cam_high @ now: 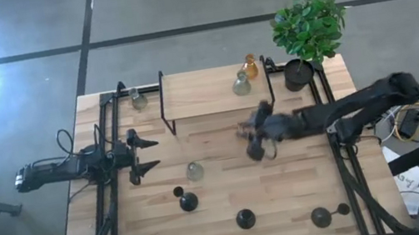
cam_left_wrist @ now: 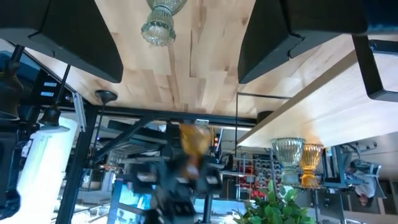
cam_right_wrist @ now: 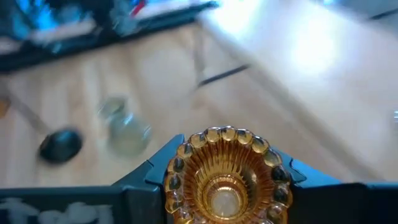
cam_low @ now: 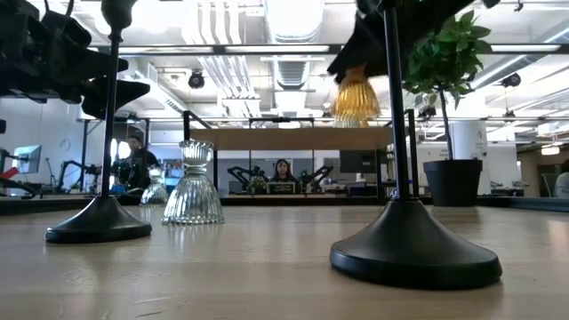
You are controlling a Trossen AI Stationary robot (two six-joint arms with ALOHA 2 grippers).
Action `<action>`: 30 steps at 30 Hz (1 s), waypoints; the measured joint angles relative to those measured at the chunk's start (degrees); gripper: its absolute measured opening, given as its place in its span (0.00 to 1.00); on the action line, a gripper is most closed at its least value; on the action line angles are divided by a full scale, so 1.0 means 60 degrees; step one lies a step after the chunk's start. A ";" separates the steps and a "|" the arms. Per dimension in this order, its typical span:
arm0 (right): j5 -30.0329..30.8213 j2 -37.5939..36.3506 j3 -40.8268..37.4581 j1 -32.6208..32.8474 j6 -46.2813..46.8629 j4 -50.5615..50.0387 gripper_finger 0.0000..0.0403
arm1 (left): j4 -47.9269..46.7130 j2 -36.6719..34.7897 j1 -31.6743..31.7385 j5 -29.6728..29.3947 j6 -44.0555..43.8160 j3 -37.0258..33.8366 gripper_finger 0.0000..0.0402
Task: Pick & Place candle stick holders
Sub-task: Put the top orange candle holder on the shelf
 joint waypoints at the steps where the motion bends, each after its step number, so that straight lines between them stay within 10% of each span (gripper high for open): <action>1: 0.0079 -0.0286 -0.0014 -0.0236 -0.0037 -0.0178 0.34 | -0.0001 0.0000 0.0000 0.0000 0.0001 0.0001 0.81; 30: -0.1398 -0.1007 -0.0158 -0.4177 -0.1544 -0.1039 0.34 | 0.0000 0.0000 0.0000 0.0000 0.0001 0.0002 0.81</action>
